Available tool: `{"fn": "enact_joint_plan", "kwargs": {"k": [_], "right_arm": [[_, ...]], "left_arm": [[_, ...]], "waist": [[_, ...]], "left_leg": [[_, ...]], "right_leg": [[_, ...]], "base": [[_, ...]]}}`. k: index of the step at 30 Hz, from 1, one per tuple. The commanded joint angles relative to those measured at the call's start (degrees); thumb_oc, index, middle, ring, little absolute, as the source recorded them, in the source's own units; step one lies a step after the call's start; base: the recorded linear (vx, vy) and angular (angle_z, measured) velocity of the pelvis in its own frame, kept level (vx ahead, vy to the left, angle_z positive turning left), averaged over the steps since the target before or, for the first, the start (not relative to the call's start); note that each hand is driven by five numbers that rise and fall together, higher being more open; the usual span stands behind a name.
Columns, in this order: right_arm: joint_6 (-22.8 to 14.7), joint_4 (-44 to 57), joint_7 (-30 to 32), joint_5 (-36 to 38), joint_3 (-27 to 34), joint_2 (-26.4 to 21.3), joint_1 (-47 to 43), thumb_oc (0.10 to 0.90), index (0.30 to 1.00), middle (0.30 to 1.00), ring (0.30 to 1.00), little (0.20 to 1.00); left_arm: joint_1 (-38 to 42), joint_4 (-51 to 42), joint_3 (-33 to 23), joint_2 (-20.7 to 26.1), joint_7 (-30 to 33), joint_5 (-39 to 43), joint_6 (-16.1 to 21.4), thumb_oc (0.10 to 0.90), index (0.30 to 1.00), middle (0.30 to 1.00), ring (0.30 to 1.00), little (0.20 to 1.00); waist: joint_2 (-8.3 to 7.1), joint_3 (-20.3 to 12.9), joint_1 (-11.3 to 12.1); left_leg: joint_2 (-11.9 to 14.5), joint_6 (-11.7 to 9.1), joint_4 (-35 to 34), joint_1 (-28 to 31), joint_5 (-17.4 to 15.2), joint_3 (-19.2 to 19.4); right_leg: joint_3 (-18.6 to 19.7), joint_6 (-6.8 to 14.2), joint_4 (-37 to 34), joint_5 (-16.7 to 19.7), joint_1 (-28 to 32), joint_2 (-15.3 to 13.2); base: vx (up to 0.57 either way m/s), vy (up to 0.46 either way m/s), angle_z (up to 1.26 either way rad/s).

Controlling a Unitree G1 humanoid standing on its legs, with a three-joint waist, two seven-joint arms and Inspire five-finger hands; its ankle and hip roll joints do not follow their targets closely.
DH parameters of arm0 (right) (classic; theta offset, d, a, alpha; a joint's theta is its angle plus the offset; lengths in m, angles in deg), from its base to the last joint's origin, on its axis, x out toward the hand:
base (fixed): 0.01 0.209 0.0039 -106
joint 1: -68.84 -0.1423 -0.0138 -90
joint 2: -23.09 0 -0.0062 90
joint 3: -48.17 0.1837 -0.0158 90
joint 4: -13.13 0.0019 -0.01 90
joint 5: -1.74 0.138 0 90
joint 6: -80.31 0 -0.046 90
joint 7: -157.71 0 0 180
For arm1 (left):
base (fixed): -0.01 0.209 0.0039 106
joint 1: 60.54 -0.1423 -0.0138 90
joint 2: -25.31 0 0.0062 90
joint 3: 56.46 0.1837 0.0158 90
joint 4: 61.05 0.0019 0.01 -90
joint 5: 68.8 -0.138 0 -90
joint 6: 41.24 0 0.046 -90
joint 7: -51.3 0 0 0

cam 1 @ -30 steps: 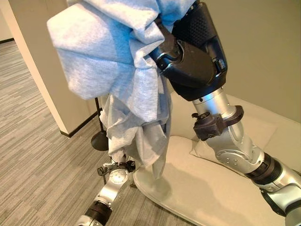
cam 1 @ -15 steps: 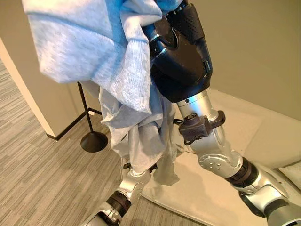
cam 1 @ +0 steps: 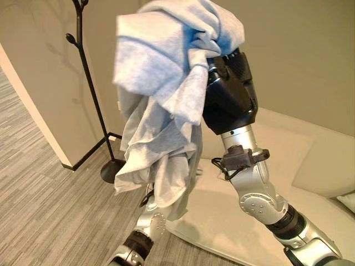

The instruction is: Hang the clothes on the sofa on the clothes rack.

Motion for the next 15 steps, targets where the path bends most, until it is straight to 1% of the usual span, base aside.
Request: {"fn": "enact_joint_plan", "kwargs": {"k": [1, 2, 3, 4, 5, 7, 8, 9, 10, 11, 13, 14, 15], "right_arm": [[-3.3, 1.9, -1.9, -3.1, 4.4, -2.7, -6.4, 0.4, 0.3, 0.3, 0.3, 0.3], [-2.8, 2.1, -2.3, -3.0, 4.1, -3.8, -6.0, 0.4, 0.3, 0.3, 0.3, 0.3], [-1.4, 2.4, -3.2, -3.1, 3.6, -6.5, -5.4, 0.4, 0.3, 0.3, 0.3, 0.3], [-0.6, 2.6, -3.7, -3.2, 3.6, -8.4, -5.3, 0.4, 0.3, 0.3, 0.3, 0.3], [1.4, 2.8, -5.4, -3.1, 3.4, -13.7, -4.4, 0.4, 0.3, 0.3, 0.3, 0.3], [1.4, 2.7, -5.5, -3.0, 3.4, -13.8, -4.4, 0.4, 0.3, 0.3, 0.3, 0.3], [2.6, 3.2, -7.8, -2.1, 5.3, -20.6, -2.0, 0.4, 0.3, 0.3, 0.3, 0.3], [2.6, 3.2, -7.8, -2.0, 5.4, -20.7, -1.9, 0.4, 0.3, 0.3, 0.3, 0.3], [2.8, 3.4, -9.0, -1.4, 6.3, -22.6, -0.6, 0.4, 0.3, 0.3, 0.3, 0.3], [2.8, 3.7, -10.6, -1.3, 9.5, -25.5, 1.4, 0.4, 0.3, 0.3, 0.3, 0.3], [2.8, 4.1, -12.0, -1.8, 12.1, -26.8, 3.9, 0.4, 0.3, 0.3, 0.3, 0.3], [2.9, 4.4, -12.7, -2.2, 12.8, -27.0, 4.9, 0.4, 0.3, 0.3, 0.3, 0.3], [2.7, 4.5, -13.4, -2.7, 13.3, -27.3, 5.2, 0.4, 0.3, 0.3, 0.3, 0.3]], "left_arm": [[8.5, -6.4, -1.3, 0.8, 0.5, -1.4, 8.8, 0.4, 0.3, 0.3, 0.3, 0.3], [7.3, -8.0, -2.7, 1.4, 1.0, -1.8, 8.9, 0.4, 0.3, 0.3, 0.3, 0.3], [5.4, -10.9, -5.5, 2.8, 1.5, -2.5, 9.2, 0.4, 0.3, 0.3, 0.3, 0.3], [4.1, -12.7, -7.0, 3.5, 1.9, -3.2, 9.3, 0.4, 0.3, 0.3, 0.3, 0.3], [0.4, -17.3, -11.9, 5.9, 3.0, -6.0, 9.4, 0.4, 0.3, 0.3, 0.3, 0.3], [0.2, -17.5, -11.9, 5.8, 3.1, -6.1, 9.4, 0.4, 0.3, 0.3, 0.3, 0.3], [-6.1, -23.0, -17.9, 7.5, 3.6, -8.2, 9.7, 0.4, 0.3, 0.3, 0.3, 0.3], [-6.2, -23.1, -17.9, 7.5, 3.6, -8.2, 9.7, 0.4, 0.3, 0.3, 0.3, 0.3], [-8.3, -24.2, -20.6, 8.1, 3.6, -8.6, 10.0, 0.4, 0.3, 0.3, 0.3, 0.3], [-10.7, -25.5, -23.8, 8.8, 4.0, -9.3, 10.6, 0.4, 0.3, 0.3, 0.3, 0.3], [-13.4, -26.2, -26.8, 9.5, 4.3, -9.7, 11.4, 0.4, 0.3, 0.3, 0.3, 0.3], [-14.4, -26.7, -27.7, 9.9, 4.4, -10.2, 11.7, 0.4, 0.3, 0.3, 0.3, 0.3], [-15.0, -27.5, -28.5, 10.2, 4.5, -10.9, 12.2, 0.4, 0.3, 0.3, 0.3, 0.3]], "waist": [[-0.1, -2.8, 2.8], [-0.12, -2.8, 3.0], [-0.18, -2.6, 3.5], [-0.21, -2.8, 3.6], [-0.38, -2.7, 4.5], [-0.32, -2.7, 4.4], [-0.43, -2.5, 5.3], [-0.41, -2.6, 5.3], [-0.36, -2.3, 5.8], [-0.38, -1.3, 6.5], [-0.55, -0.4, 7.4], [-0.76, 0.0, 8.0], [-1.09, 0.9, 8.9]], "left_leg": [[5.3, -2.8, 0.2, 2.8, -5.9, 0.0], [5.3, -2.8, 0.2, 2.8, -5.9, -0.1], [5.4, -2.9, 0.2, 3.1, -6.0, -0.2], [5.3, -2.9, 0.2, 2.9, -5.8, -0.5], [5.4, -3.0, 0.2, 2.8, -5.7, -0.7], [5.4, -3.0, 0.2, 2.9, -5.7, -0.7], [5.6, -3.2, 0.2, 2.8, -5.5, -1.0], [5.6, -3.3, 0.2, 2.8, -5.5, -1.0], [5.7, -3.4, 0.2, 2.6, -5.3, -1.1], [5.7, -3.5, 0.2, 1.4, -4.2, -2.2], [5.4, -3.6, 0.3, 0.4, -3.4, -3.5], [5.2, -3.7, 1.0, 0.0, -3.6, -4.6], [4.9, -4.2, 2.3, -0.8, -3.7, -7.0]], "right_leg": [[-2.0, 3.5, 2.3, -2.4, -1.8, -4.5], [-2.1, 3.5, 2.2, -2.5, -1.7, -4.5], [-2.3, 3.4, 2.3, -2.7, -1.2, -4.4], [-2.5, 3.4, 2.2, -2.7, -1.3, -4.4], [-3.0, 3.4, 2.1, -2.9, -1.0, -4.2], [-3.0, 3.4, 2.1, -2.9, -0.9, -4.2], [-3.4, 3.3, 1.9, -3.2, -0.6, -3.8], [-3.5, 3.3, 1.9, -3.2, -0.6, -3.8], [-3.8, 3.3, 1.7, -3.5, -0.6, -3.7], [-4.5, 3.2, 1.4, -3.5, -0.5, -3.5], [-4.8, 3.2, 1.3, -3.3, -0.6, -3.7], [-4.8, 3.2, 1.4, -3.3, -0.7, -3.8], [-4.8, 3.2, 1.5, -3.2, -0.9, -4.0]], "base": [[0.01, -0.016, 0.12], [0.02, -0.018, 0.13], [0.01, -0.016, 0.12], [0.03, -0.022, 0.1], [0.02, -0.015, 0.06], [0.02, -0.015, 0.15], [0.03, -0.018, 0.16], [0.03, -0.017, 0.08], [-0.03, 0.0, 0.11], [-0.05, 0.006, 0.16], [-0.05, 0.022, 0.28], [-0.07, 0.045, 0.37], [-0.11, 0.078, 0.3]]}}
